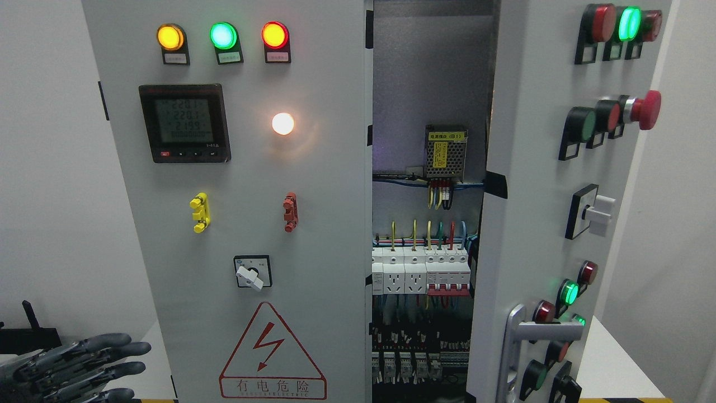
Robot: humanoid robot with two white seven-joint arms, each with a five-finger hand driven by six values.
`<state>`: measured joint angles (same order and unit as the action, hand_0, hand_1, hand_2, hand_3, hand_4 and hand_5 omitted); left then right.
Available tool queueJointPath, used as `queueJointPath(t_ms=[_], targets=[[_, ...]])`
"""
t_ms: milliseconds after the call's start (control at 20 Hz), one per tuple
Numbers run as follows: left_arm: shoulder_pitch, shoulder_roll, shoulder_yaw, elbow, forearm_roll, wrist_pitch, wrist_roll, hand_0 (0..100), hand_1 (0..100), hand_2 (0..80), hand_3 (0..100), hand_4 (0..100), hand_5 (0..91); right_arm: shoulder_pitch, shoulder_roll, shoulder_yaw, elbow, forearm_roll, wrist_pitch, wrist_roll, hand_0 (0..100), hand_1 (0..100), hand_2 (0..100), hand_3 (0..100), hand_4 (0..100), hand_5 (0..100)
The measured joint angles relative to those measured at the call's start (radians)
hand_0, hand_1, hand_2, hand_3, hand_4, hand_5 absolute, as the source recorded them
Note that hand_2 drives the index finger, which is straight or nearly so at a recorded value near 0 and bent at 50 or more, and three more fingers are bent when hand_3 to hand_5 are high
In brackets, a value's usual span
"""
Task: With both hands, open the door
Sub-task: 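Raise the left hand, palm open, toward the gap beside the ajar door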
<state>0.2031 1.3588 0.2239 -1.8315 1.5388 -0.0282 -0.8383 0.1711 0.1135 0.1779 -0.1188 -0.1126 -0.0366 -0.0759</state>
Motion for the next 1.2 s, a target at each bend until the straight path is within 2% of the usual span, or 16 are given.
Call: queueJointPath(t_ms=[351, 551, 701, 952, 1202], targets=[[-0.473, 0.010, -0.339, 0.020, 0.003, -0.003, -0.002, 0, 0, 0.0, 0, 3, 0.0, 0.000, 0.000, 0.000, 0.000, 0.000, 0.000, 0.000, 11, 0, 0, 0, 0, 0], [-0.746, -0.020, -0.553, 0.054, 0.002, 0.113, -0.005, 0, 0, 0.0, 0, 3, 0.0, 0.000, 0.000, 0.000, 0.000, 0.000, 0.000, 0.000, 11, 0, 0, 0, 0, 0], [-0.921, -0.046, -0.707, 0.081, 0.002, 0.157, 0.001, 0, 0, 0.0, 0, 3, 0.0, 0.000, 0.000, 0.000, 0.000, 0.000, 0.000, 0.000, 11, 0, 0, 0, 0, 0], [-1.135, -0.092, -0.917, 0.114, 0.002, 0.178, 0.006, 0, 0, 0.0, 0, 3, 0.0, 0.000, 0.000, 0.000, 0.000, 0.000, 0.000, 0.000, 11, 0, 0, 0, 0, 0], [-1.263, -0.142, -1.065, 0.135, 0.006, 0.181, 0.008, 0, 0, 0.0, 0, 3, 0.0, 0.000, 0.000, 0.000, 0.000, 0.000, 0.000, 0.000, 11, 0, 0, 0, 0, 0]])
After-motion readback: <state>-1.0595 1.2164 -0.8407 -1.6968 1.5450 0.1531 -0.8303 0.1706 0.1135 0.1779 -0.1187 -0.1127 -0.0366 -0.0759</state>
